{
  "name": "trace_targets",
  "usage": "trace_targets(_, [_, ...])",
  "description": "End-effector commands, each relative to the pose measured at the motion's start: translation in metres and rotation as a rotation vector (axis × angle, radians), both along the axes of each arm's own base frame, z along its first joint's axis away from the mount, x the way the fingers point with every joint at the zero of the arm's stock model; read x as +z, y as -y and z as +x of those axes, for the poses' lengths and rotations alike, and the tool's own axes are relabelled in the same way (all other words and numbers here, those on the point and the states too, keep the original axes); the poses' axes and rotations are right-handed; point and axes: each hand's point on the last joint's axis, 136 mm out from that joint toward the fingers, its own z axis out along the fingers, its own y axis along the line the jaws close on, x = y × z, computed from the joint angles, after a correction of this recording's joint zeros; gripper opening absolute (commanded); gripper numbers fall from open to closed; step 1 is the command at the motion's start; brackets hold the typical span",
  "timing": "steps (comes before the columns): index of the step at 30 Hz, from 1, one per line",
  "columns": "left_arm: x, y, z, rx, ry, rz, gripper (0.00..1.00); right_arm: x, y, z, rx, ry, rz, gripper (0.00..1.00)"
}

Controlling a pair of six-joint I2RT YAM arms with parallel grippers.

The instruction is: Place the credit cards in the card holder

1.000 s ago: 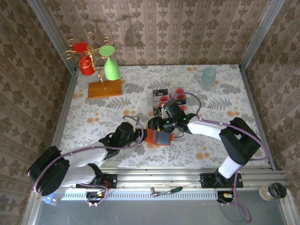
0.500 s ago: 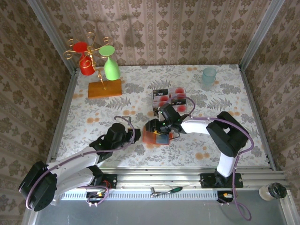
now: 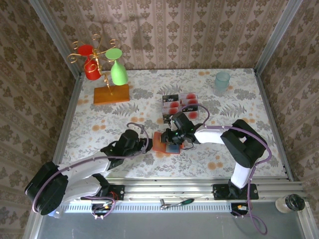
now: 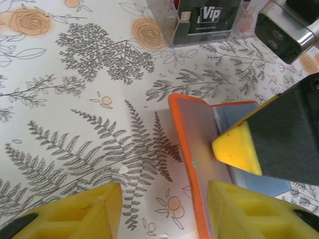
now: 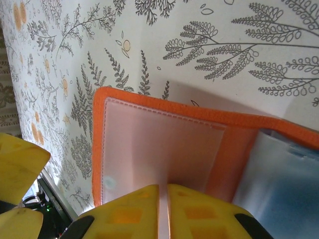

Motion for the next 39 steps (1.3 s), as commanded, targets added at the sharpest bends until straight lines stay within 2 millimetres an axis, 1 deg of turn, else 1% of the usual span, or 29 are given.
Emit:
trace_targets(1, [0.012, 0.013, 0.005, -0.039, 0.030, -0.002, 0.51, -0.012, 0.002, -0.002, 0.000, -0.029, -0.013, 0.14])
trace_targets(8, [-0.003, 0.023, 0.007, -0.071, -0.002, 0.048, 0.56, -0.018, 0.004, -0.005, -0.001, -0.044, -0.026, 0.14])
trace_targets(12, [-0.016, 0.025, 0.009, -0.076, -0.030, 0.089, 0.58, -0.019, 0.005, -0.005, -0.004, -0.049, -0.026, 0.14])
trace_targets(15, [-0.026, 0.027, 0.008, -0.087, -0.047, 0.126, 0.61, -0.017, 0.004, -0.005, -0.004, -0.048, -0.020, 0.14])
trace_targets(17, [-0.031, 0.023, 0.009, -0.074, -0.057, 0.171, 0.61, -0.014, 0.004, -0.006, -0.001, -0.046, -0.017, 0.14])
trace_targets(20, [-0.039, 0.016, 0.008, -0.053, -0.075, 0.239, 0.62, -0.002, 0.004, -0.002, -0.002, -0.029, -0.001, 0.14])
trace_targets(22, [-0.044, 0.011, 0.008, -0.035, -0.085, 0.281, 0.62, 0.012, 0.009, 0.004, -0.010, -0.004, 0.008, 0.15])
trace_targets(24, [-0.047, 0.007, 0.007, -0.020, -0.091, 0.296, 0.62, 0.026, 0.018, 0.011, -0.025, 0.023, -0.003, 0.17])
trace_targets(26, [-0.050, 0.004, 0.006, -0.011, -0.099, 0.304, 0.62, 0.041, 0.030, 0.021, -0.044, 0.058, -0.022, 0.23])
trace_targets(28, [-0.053, 0.002, 0.004, -0.006, -0.105, 0.310, 0.63, 0.056, 0.044, 0.032, -0.060, 0.098, -0.061, 0.32])
trace_targets(31, [-0.055, 0.000, 0.003, 0.000, -0.108, 0.312, 0.63, 0.073, 0.062, 0.049, -0.032, 0.178, -0.183, 0.42])
trace_targets(33, [-0.056, 0.000, 0.002, 0.003, -0.108, 0.308, 0.64, 0.083, 0.071, 0.062, 0.019, 0.247, -0.297, 0.45])
trace_targets(36, [-0.056, 0.001, 0.002, 0.006, -0.107, 0.304, 0.64, 0.091, 0.079, 0.081, 0.103, 0.339, -0.440, 0.49])
trace_targets(37, [-0.056, 0.001, 0.002, 0.006, -0.108, 0.303, 0.64, 0.090, 0.083, 0.083, 0.143, 0.352, -0.497, 0.50])
trace_targets(39, [-0.056, 0.001, 0.003, 0.008, -0.108, 0.300, 0.65, 0.087, 0.084, 0.092, 0.218, 0.386, -0.577, 0.50])
